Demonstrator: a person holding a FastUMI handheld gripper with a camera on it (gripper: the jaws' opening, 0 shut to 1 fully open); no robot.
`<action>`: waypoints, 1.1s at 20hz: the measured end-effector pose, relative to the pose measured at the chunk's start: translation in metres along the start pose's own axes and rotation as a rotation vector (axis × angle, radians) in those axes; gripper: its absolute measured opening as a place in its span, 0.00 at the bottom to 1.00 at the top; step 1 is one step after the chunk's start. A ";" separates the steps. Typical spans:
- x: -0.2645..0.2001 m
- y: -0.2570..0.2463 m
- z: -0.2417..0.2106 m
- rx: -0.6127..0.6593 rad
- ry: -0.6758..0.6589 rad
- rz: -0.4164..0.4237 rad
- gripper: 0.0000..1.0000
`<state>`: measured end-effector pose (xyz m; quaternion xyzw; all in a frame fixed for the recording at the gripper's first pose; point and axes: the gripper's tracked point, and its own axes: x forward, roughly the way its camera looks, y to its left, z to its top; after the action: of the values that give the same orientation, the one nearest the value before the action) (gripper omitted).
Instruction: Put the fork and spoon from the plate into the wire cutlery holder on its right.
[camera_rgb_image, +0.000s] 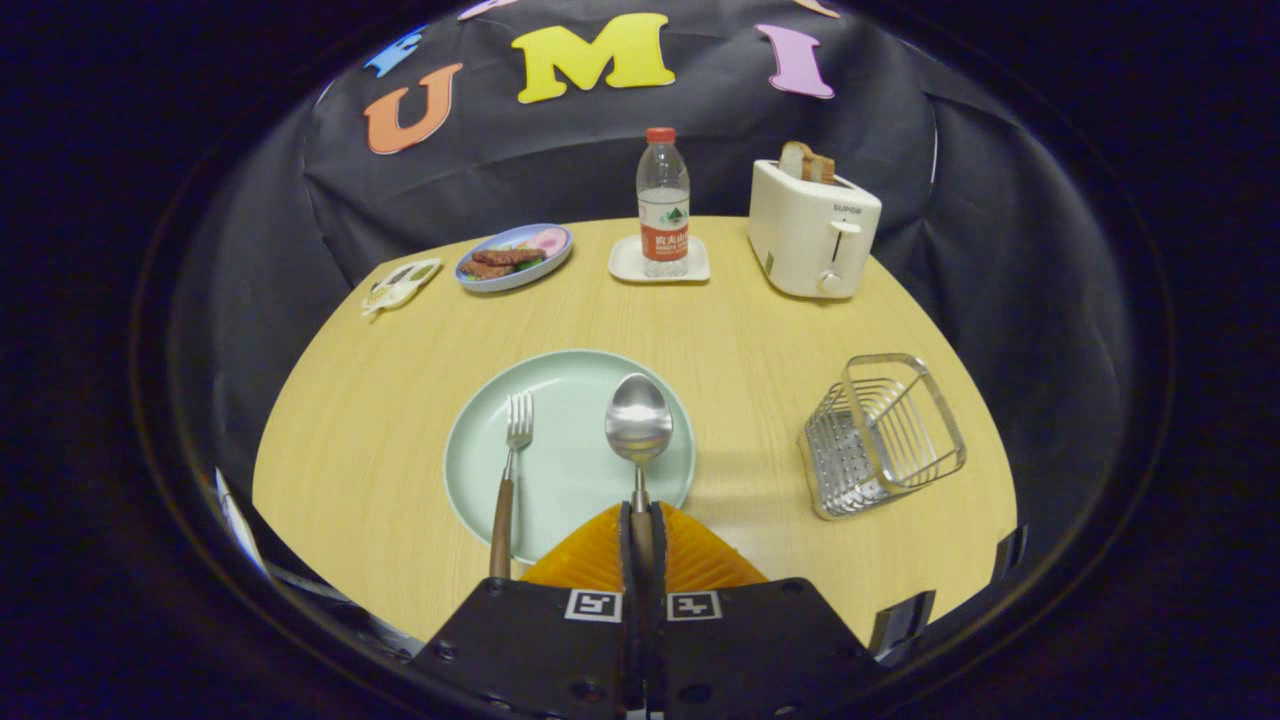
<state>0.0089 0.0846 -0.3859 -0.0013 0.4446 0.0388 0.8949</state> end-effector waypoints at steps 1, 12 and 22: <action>-0.006 -0.007 0.003 -0.012 -0.006 -0.005 0.02; -0.065 -0.107 0.032 -0.026 -0.025 -0.065 0.02; -0.067 -0.144 0.019 -0.005 0.251 -0.128 0.02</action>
<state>-0.0060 -0.0631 -0.3254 -0.0365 0.5519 -0.0176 0.8329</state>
